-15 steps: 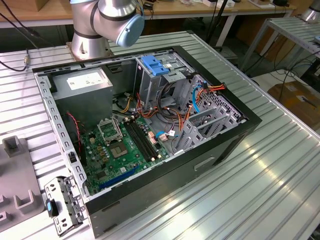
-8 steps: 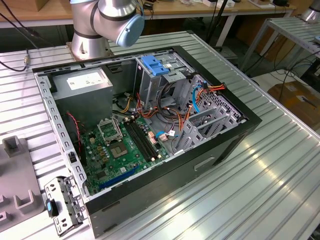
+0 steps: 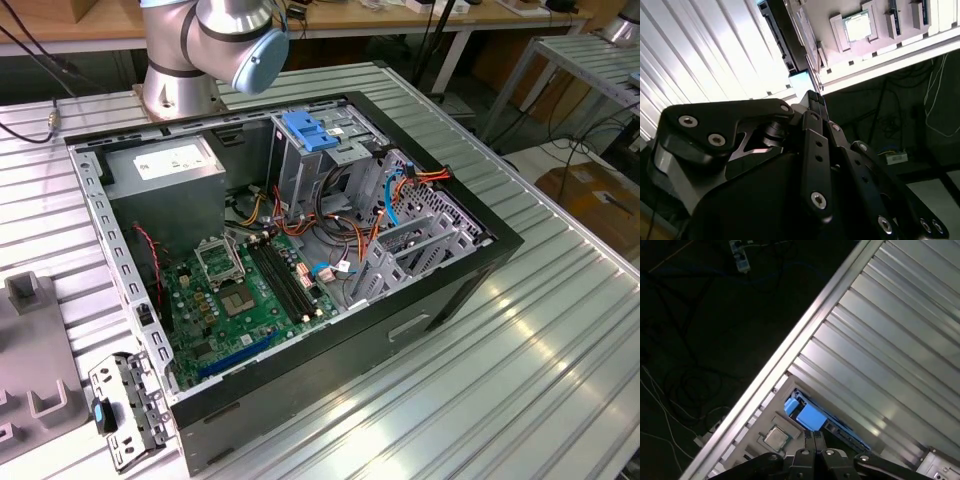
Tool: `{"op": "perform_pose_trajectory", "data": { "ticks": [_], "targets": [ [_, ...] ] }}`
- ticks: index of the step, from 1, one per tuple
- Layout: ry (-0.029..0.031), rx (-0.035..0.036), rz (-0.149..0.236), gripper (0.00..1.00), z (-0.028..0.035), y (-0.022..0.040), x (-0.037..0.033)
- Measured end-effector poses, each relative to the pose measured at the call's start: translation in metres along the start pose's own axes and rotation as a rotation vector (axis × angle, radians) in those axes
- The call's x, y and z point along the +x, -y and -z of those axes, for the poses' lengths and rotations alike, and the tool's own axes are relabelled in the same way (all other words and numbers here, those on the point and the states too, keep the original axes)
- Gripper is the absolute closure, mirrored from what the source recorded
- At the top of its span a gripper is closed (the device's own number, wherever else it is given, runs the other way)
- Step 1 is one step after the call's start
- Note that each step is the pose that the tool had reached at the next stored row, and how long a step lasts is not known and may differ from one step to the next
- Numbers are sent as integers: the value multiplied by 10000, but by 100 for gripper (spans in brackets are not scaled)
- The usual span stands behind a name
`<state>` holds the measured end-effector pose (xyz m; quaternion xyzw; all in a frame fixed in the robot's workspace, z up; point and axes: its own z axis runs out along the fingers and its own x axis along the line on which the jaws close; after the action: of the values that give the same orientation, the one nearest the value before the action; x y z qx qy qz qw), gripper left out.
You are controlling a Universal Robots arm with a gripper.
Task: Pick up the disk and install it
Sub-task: 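Pick up the disk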
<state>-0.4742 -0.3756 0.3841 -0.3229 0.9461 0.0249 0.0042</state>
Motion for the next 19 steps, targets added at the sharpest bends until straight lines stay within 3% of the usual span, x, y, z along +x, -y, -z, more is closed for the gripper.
{"op": "perform_pose_trajectory", "data": {
  "ticks": [7, 19],
  "targets": [
    [-62, -33, 1399, 89, 0, 0, 0],
    [-62, -33, 1406, 89, 0, 0, 0]
  ]
}}
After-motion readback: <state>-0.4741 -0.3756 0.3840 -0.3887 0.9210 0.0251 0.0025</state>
